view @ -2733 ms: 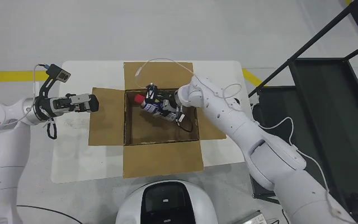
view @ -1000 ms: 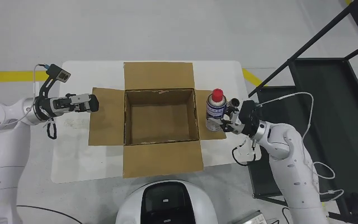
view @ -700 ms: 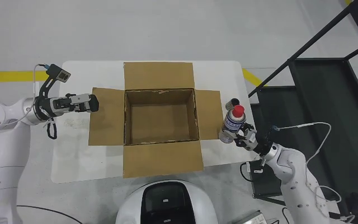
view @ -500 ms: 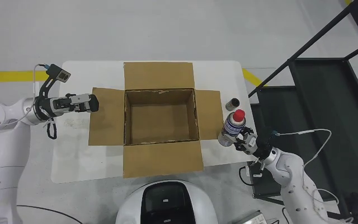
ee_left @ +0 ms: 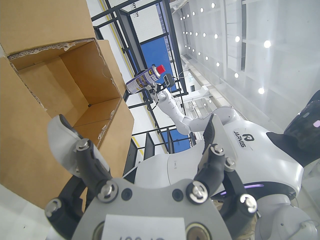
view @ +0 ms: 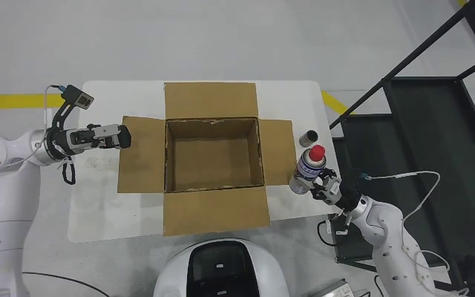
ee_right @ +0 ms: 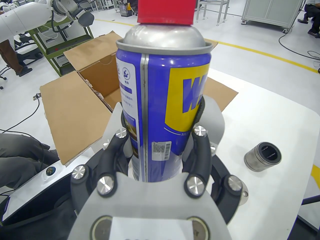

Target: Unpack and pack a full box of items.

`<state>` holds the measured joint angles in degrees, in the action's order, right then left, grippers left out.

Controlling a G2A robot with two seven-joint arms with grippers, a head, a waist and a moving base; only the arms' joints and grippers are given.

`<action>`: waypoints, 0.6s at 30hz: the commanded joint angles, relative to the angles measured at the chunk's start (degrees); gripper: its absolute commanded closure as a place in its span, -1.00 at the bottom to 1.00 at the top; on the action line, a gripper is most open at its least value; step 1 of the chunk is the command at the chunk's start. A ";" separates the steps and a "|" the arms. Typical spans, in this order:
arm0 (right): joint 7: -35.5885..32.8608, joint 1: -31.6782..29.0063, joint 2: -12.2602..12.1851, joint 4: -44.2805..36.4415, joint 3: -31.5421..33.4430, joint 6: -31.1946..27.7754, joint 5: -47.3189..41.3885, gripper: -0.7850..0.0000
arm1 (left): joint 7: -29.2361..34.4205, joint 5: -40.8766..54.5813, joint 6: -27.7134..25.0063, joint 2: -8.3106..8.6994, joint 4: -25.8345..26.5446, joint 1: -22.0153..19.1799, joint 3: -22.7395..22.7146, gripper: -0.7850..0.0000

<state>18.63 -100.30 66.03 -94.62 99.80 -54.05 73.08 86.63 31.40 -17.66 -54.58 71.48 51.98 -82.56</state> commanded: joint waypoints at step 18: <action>25.78 8.00 0.05 33.73 -0.78 10.10 9.40 1.00 | 0.00 0.00 0.00 0.00 0.00 0.00 0.00 -1.00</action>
<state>42.42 -93.52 65.95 -63.46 100.31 -45.43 80.93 86.63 31.40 -17.66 -54.58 71.48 51.98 -82.56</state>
